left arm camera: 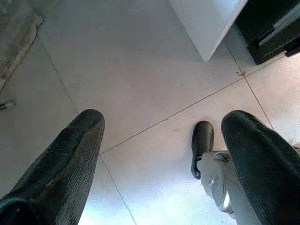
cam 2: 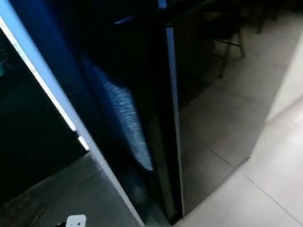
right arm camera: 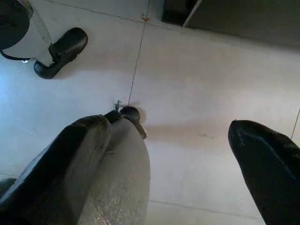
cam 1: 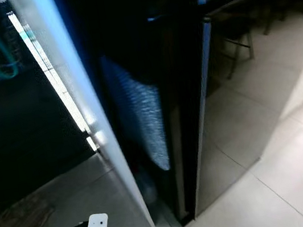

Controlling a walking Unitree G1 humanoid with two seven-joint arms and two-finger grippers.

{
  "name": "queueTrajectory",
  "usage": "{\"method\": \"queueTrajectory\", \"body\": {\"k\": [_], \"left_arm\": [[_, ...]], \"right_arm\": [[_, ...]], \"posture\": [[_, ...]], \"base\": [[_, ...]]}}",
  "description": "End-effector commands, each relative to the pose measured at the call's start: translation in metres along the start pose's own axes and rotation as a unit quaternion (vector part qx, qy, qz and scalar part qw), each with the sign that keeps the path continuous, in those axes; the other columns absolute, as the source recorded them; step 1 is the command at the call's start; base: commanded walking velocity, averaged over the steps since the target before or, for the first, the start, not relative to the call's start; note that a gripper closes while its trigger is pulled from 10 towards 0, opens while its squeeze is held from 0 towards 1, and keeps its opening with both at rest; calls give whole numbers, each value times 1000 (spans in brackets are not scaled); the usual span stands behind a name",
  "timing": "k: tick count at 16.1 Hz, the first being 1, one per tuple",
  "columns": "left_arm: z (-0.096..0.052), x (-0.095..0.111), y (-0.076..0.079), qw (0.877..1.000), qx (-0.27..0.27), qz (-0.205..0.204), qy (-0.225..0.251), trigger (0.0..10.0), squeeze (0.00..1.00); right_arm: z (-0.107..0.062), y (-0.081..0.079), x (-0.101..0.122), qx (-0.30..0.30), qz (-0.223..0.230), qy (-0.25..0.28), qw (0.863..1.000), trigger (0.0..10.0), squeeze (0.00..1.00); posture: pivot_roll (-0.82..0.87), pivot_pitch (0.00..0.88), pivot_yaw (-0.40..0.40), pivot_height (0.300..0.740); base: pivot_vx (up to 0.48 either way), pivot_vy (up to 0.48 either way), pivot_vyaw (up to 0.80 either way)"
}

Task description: Restocking fridge

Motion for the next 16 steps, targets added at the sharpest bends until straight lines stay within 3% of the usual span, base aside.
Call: {"method": "queueTrajectory", "body": {"k": [1,3,4,5,6,7,8,11,13,16], "left_arm": [[-1,-6,0,1000,0,3,-12,10000,0],[-1,-7,1,1000,0,2,-13,10000,0],[-1,-7,1,1000,3,-9,-12,10000,0],[-1,-8,1,1000,4,-11,-12,10000,0],[-1,-8,0,1000,4,-14,-13,10000,0],[-1,-9,0,1000,5,-16,-14,10000,0],[-1,-9,0,1000,4,-16,-16,10000,0],[-1,-11,0,1000,4,-17,-17,10000,0],[-1,-12,0,1000,4,-18,-17,10000,0],[-1,-13,0,1000,2,-20,-18,10000,0]], "right_arm": [[-1,-10,-14,15,-7,-17,1000,10000,0],[-2,-18,-24,13,9,-22,1000,10000,0],[-2,-16,-24,-10,85,-10,996,10000,0],[-3,-13,-27,-29,131,-7,991,10000,0],[-5,-6,-33,-65,241,5,968,10000,0],[-9,-1,-44,-102,350,12,931,10000,0],[-12,-4,-55,-113,389,8,914,10000,0],[-19,-17,-82,-136,472,-13,871,10000,0],[-21,-29,-90,-127,503,-14,855,10000,0],[-26,-47,-104,-124,507,-24,853,10000,0]], "posture": [[7,0,-7,740],[18,0,-13,740],[21,0,-13,740],[17,0,-12,740],[18,0,-4,740],[7,0,5,740],[6,0,7,740],[10,0,8,740],[12,0,6,740],[7,0,12,740]], "base": [[0,0,794],[0,0,794],[0,0,794],[0,0,794],[0,0,788],[0,0,581],[0,0,425],[0,0,283],[0,0,0],[0,0,0]]}}
Point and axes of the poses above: a point about 5 cm out from each wrist's last joint towards the gripper, its own z axis pointing out of the wrist towards the gripper, its own x axis along the axis of the wrist's last joint, y = z × x, the point moved 2 cm from there along z, pointing out of the wrist towards the gripper, and after that the axes turned 8 degrees about z, right-handed, at the moved point
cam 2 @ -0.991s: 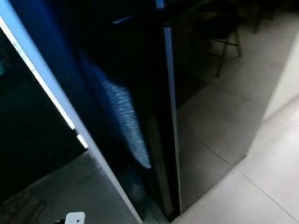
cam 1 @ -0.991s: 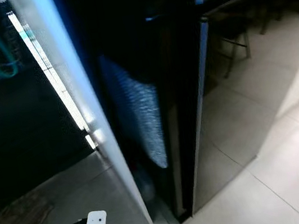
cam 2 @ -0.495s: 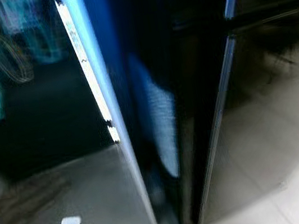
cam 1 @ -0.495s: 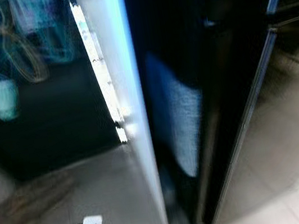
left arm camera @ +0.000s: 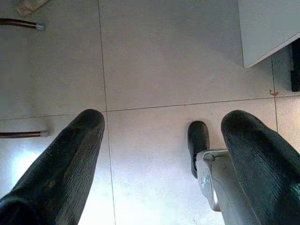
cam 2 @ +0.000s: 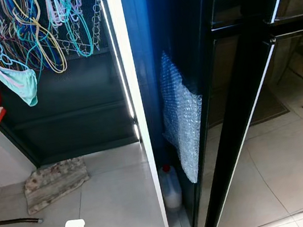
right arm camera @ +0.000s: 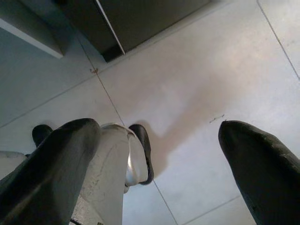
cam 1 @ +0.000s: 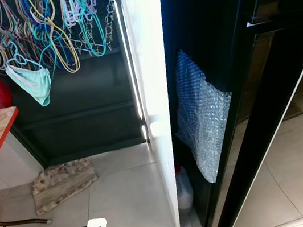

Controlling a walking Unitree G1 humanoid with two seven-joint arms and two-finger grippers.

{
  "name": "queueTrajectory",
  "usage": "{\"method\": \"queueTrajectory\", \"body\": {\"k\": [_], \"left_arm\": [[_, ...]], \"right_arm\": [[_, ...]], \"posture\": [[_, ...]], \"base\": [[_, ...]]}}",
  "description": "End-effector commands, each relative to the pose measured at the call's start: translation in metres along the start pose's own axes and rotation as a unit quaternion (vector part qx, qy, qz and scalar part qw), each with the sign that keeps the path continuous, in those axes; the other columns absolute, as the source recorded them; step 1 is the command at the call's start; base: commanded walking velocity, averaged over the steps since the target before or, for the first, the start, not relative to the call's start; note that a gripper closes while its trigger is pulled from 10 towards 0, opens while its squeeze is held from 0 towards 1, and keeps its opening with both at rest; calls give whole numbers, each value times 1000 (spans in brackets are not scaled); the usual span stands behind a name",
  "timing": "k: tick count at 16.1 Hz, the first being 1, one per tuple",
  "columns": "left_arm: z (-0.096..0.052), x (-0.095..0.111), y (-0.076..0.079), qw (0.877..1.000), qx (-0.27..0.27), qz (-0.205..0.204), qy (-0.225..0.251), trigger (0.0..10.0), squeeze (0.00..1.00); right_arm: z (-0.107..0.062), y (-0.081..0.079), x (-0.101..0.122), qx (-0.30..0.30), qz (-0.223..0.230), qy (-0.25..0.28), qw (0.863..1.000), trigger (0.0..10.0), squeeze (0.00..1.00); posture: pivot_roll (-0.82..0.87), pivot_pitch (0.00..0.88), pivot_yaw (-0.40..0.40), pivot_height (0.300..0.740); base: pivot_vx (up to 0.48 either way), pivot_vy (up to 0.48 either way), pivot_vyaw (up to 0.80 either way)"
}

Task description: Restocking fridge

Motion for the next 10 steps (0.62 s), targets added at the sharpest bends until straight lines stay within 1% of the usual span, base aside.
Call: {"method": "queueTrajectory", "body": {"k": [1,2,4,10], "left_arm": [[0,-3,0,1000,-3,-6,-6,10000,0],[0,-3,0,1000,-4,-8,-5,10000,0],[0,-1,1,1000,-3,-11,-3,10000,0],[0,1,0,1000,-2,-17,-2,10000,0]], "right_arm": [[2,-4,-3,4,-11,-27,1000,10000,0],[3,-7,2,16,-40,-19,999,10000,0],[2,-7,1,19,-40,-20,999,10000,0],[3,-8,1,25,-58,-29,998,10000,0]], "posture": [[8,0,10,740],[12,0,6,740],[16,0,0,740],[23,0,-2,740]], "base": [[0,0,0],[0,0,800],[0,0,800],[0,0,800]]}}
Point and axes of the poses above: a point about 5 cm out from each wrist's last joint towards the gripper, its own z axis pointing out of the wrist towards the gripper, its own x axis along the axis of the wrist's last joint, y = z × x, the point moved 2 cm from there along z, pointing out of the wrist towards the gripper, and after that the axes turned 8 degrees about z, right-handed, at the moved point
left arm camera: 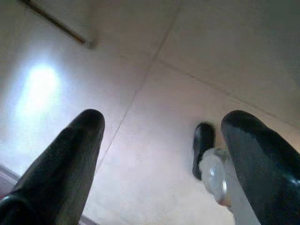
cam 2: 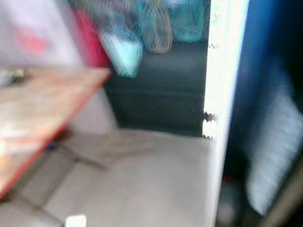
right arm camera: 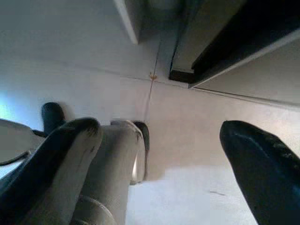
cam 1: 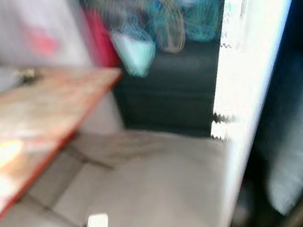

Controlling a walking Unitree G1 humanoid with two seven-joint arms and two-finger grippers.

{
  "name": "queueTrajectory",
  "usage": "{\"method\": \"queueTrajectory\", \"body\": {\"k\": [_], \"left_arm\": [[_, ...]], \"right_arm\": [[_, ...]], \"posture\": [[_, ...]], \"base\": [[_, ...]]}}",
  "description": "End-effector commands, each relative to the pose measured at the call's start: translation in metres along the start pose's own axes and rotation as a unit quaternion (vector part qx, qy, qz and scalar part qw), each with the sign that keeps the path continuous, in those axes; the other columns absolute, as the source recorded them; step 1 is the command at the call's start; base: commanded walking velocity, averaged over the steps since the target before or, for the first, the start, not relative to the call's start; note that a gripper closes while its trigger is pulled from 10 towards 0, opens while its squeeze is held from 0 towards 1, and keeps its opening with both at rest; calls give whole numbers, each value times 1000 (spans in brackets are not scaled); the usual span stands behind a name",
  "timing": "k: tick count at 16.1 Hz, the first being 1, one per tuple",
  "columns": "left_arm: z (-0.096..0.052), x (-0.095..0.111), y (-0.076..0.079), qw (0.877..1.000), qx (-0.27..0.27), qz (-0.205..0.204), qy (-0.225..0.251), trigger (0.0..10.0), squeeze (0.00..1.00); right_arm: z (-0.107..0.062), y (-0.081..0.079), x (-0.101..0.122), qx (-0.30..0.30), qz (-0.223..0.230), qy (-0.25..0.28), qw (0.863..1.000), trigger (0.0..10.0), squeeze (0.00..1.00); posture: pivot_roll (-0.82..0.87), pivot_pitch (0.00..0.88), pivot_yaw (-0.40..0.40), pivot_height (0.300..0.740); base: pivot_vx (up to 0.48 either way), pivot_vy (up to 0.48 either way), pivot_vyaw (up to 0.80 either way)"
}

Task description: Restocking fridge

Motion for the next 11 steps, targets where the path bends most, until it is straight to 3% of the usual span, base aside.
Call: {"method": "queueTrajectory", "body": {"k": [1,11], "left_arm": [[0,0,-6,1000,6,-3,-4,10000,0],[0,2,-6,1000,8,-7,-2,10000,0]], "right_arm": [[0,-7,-6,10,0,-12,1000,10000,0],[1,-8,-4,20,-16,-16,1000,10000,0]], "posture": [[25,0,0,740],[31,0,-4,740]], "base": [[0,0,800],[0,0,782]]}}
Point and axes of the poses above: a point about 5 cm out from each wrist's last joint towards the gripper, its own z axis pointing out of the wrist towards the gripper, its own x axis along the axis of the wrist's last joint, y = z × x, the point moved 2 cm from there along z, pointing out of the wrist towards the gripper, and after that the axes turned 8 degrees about z, right-handed, at the moved point
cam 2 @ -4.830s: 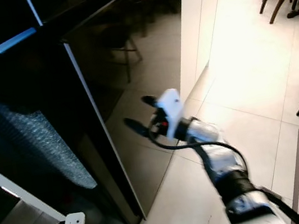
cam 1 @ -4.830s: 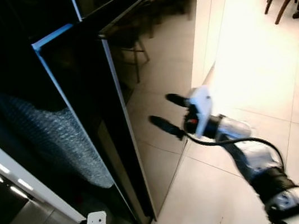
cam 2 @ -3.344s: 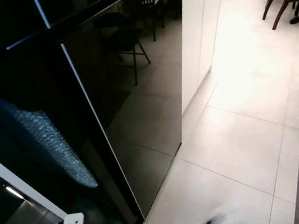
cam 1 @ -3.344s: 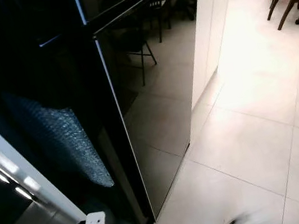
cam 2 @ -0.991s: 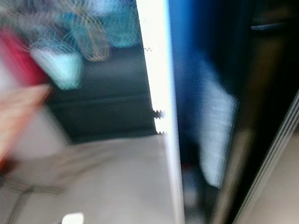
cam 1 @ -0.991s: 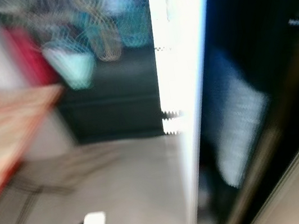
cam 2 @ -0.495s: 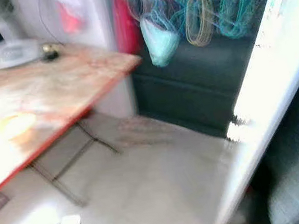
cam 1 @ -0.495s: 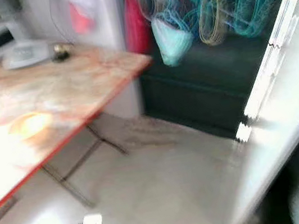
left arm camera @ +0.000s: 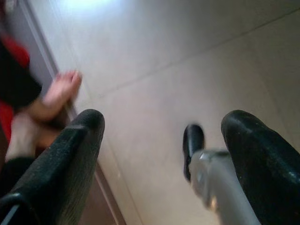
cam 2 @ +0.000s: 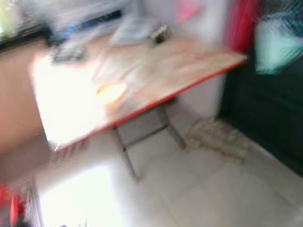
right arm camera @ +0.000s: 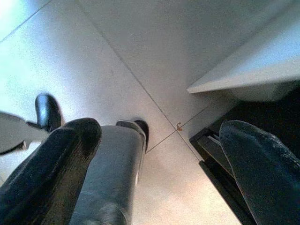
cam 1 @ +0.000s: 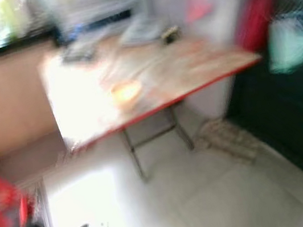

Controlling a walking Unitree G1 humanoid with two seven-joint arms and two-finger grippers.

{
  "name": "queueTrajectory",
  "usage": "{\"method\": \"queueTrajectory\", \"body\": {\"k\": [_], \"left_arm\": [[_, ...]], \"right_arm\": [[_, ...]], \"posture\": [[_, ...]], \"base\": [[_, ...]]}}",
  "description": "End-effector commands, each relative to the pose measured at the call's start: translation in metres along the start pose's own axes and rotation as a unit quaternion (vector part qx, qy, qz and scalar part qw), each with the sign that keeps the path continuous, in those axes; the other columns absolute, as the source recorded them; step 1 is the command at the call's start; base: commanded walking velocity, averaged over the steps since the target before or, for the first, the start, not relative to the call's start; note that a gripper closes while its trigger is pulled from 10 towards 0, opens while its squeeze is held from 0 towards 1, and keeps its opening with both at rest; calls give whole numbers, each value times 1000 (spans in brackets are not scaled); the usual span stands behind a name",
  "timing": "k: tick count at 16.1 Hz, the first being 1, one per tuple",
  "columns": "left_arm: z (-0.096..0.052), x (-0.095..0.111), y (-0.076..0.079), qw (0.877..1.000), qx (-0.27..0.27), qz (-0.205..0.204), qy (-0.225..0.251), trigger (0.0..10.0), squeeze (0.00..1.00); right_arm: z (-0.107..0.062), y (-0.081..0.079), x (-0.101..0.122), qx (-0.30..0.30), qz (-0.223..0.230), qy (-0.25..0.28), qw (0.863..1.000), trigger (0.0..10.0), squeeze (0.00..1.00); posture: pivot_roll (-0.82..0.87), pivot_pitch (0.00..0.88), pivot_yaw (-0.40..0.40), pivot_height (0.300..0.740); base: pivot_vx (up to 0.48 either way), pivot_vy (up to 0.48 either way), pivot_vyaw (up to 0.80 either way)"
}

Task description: Restocking fridge

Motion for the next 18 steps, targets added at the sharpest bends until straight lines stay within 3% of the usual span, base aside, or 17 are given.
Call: {"method": "queueTrajectory", "body": {"k": [1,5,7,15,18], "left_arm": [[1,8,4,1000,-3,-5,8,10000,0],[1,7,4,1000,-5,-3,8,10000,0],[1,7,5,1000,-6,-1,8,10000,0],[1,8,4,1000,-5,-4,9,10000,0],[1,9,4,1000,-3,-9,14,10000,0]], "right_arm": [[-3,5,-10,-7,6,-16,1000,10000,0],[-3,4,-10,1,-2,-15,1000,10000,0],[-2,3,-8,14,-61,-20,998,10000,0],[-2,2,-6,18,-61,-12,998,10000,0],[-2,2,-6,18,-51,-16,998,10000,0]], "posture": [[31,0,-2,740],[26,0,0,740],[25,0,0,740],[29,0,-4,740],[32,0,-6,740]], "base": [[0,0,0],[0,0,0],[0,0,0],[0,0,747],[0,0,0]]}}
Point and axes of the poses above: a point about 5 cm out from each wrist's last joint towards the gripper, its own z axis pointing out of the wrist towards the gripper, its own x axis along the axis of the wrist's last joint, y = z × x, the point moved 2 cm from there along z, pointing out of the wrist towards the gripper, and after that the axes turned 8 degrees about z, right-handed, at the moved point
